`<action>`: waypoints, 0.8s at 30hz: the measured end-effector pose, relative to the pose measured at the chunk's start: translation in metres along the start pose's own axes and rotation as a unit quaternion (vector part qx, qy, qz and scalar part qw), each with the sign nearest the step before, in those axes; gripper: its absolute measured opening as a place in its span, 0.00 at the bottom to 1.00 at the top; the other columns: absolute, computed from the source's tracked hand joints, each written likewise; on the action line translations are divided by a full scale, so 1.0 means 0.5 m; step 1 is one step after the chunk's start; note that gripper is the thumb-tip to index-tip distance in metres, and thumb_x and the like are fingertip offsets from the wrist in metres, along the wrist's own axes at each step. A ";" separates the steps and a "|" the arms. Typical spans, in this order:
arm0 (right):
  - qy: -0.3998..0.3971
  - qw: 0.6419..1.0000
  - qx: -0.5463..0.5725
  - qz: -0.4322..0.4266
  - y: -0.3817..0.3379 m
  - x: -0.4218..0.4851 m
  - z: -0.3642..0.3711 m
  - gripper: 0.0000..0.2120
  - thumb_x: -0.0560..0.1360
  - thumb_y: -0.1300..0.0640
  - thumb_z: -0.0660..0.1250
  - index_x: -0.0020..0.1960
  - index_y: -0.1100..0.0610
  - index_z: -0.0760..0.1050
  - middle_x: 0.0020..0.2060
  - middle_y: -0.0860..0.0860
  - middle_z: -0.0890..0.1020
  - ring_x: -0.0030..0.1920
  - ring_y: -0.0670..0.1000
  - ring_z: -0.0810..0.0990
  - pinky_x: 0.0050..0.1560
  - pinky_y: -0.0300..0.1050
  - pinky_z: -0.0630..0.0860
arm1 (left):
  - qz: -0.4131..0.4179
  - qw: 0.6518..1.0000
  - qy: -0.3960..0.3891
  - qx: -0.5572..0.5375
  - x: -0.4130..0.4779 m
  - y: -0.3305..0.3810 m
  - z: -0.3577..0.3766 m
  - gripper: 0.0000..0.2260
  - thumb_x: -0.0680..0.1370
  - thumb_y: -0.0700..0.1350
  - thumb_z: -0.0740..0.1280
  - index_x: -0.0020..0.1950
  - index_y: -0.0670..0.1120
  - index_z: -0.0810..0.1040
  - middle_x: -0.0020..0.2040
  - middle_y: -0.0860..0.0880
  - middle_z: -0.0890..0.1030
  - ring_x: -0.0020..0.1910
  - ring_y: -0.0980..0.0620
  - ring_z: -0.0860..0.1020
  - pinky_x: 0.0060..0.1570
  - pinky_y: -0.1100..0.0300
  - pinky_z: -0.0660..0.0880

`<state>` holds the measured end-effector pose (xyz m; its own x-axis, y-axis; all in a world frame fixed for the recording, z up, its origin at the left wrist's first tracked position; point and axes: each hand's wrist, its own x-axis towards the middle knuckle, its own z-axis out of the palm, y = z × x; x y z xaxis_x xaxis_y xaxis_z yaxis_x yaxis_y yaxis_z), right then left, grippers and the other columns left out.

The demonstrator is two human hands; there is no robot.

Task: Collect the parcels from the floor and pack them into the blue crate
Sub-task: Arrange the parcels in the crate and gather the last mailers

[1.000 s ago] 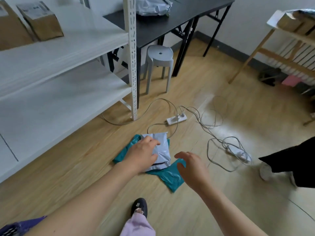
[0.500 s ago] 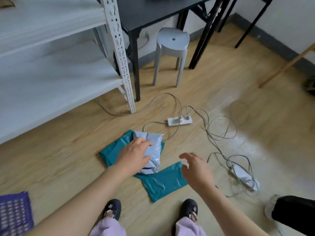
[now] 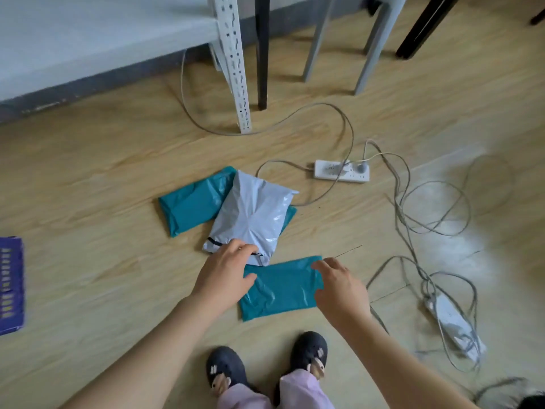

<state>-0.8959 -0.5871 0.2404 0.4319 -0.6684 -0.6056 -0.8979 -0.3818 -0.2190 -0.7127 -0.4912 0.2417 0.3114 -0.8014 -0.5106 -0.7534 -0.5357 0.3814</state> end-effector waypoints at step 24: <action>-0.075 0.976 -0.186 -0.081 0.144 0.532 0.656 0.19 0.73 0.66 0.61 0.62 0.55 0.66 0.57 0.53 0.73 0.56 0.56 0.77 0.42 0.47 0.67 | -0.035 0.998 -0.054 -0.028 0.419 -0.297 0.560 0.11 0.76 0.43 0.63 0.57 0.49 0.76 0.55 0.52 0.78 0.53 0.50 0.76 0.51 0.58 0.73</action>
<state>-0.8736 -0.5831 -0.1872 0.5229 -0.4893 -0.6980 -0.7135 -0.6992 -0.0443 -0.6976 -0.5049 -0.1375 0.2950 -0.7297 -0.6169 -0.6982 -0.6054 0.3822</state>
